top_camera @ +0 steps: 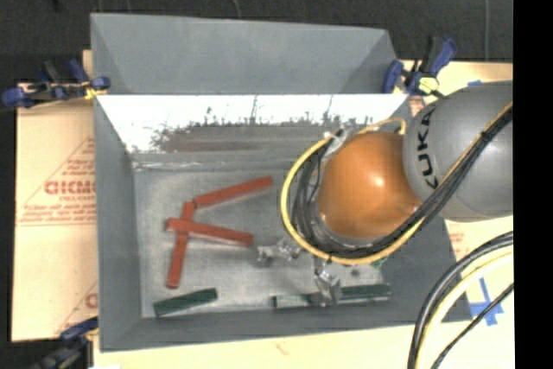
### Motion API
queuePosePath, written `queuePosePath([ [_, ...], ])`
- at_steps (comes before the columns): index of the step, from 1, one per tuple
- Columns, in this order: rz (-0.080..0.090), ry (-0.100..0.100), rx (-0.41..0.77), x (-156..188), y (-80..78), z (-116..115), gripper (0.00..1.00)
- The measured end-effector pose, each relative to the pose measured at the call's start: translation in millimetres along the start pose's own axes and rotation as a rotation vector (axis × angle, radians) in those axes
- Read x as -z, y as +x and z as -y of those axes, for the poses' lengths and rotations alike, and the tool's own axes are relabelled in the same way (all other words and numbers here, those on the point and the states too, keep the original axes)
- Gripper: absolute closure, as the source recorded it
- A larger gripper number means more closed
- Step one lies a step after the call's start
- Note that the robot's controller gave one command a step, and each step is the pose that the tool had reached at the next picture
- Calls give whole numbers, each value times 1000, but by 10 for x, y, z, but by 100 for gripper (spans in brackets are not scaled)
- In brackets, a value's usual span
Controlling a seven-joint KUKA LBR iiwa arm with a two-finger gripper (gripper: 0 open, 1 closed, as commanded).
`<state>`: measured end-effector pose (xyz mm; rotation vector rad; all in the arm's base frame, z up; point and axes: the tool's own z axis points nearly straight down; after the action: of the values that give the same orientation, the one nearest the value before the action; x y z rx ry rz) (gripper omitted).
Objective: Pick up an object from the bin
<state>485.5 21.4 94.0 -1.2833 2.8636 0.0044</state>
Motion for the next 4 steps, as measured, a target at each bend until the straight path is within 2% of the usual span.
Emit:
queuePosePath([
  [1,-4,3,188,27,120,73,0],
  [2,1,5,148,-141,196,15,0],
  [3,5,13,153,-199,-12,-59,100],
  [4,4,12,155,-208,-10,-65,100],
])
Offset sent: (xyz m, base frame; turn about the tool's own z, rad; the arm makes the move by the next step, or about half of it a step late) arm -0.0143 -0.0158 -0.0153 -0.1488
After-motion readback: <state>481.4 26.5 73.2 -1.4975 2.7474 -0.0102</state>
